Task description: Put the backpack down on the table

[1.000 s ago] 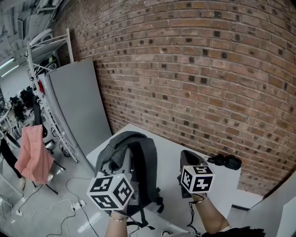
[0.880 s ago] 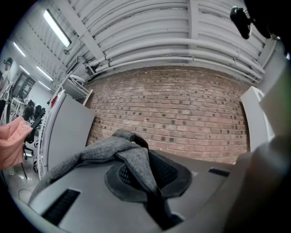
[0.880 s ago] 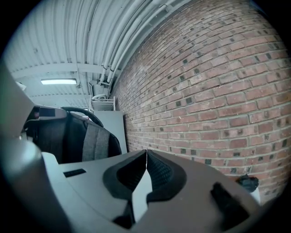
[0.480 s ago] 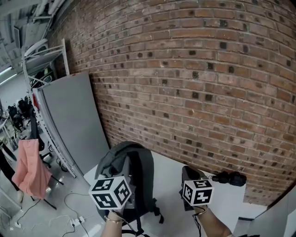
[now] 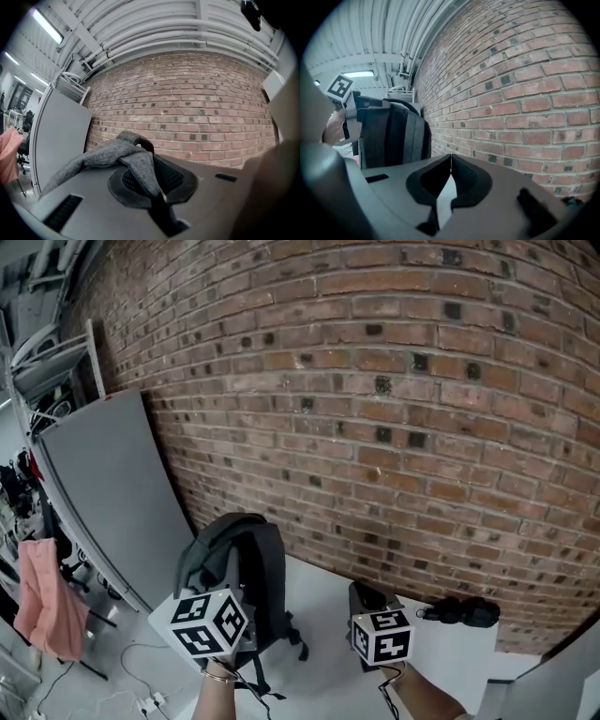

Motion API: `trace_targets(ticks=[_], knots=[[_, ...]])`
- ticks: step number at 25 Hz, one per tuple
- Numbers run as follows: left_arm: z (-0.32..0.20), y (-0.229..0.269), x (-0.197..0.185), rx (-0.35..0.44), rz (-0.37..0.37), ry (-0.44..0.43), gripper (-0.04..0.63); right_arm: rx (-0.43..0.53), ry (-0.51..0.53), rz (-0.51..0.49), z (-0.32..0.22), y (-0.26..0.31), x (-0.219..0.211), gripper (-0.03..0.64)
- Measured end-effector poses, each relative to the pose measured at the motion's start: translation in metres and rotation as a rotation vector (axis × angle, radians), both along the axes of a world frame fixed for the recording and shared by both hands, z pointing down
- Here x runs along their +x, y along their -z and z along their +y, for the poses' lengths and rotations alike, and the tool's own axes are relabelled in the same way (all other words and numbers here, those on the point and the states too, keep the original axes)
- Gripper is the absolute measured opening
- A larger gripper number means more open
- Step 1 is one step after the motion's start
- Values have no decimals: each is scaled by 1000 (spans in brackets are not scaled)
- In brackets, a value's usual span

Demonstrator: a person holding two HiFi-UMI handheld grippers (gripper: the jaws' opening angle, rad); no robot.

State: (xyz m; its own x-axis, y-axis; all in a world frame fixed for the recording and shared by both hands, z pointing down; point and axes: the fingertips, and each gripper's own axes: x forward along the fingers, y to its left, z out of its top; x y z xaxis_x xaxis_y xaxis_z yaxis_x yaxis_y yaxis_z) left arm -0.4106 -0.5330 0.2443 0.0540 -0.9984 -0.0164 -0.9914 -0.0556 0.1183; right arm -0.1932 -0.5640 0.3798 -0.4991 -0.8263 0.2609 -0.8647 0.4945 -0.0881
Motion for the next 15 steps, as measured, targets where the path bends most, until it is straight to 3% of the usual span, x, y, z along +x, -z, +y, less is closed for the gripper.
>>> trace_targets(ticks=[7,15], knots=[[-14,-42,29,-20,31,-25,38,-50,32,-44,-21,-23,-6,31],[-2,-64,34,-91,53,7,38,-72,37,-61,-15,-27,-3,31]])
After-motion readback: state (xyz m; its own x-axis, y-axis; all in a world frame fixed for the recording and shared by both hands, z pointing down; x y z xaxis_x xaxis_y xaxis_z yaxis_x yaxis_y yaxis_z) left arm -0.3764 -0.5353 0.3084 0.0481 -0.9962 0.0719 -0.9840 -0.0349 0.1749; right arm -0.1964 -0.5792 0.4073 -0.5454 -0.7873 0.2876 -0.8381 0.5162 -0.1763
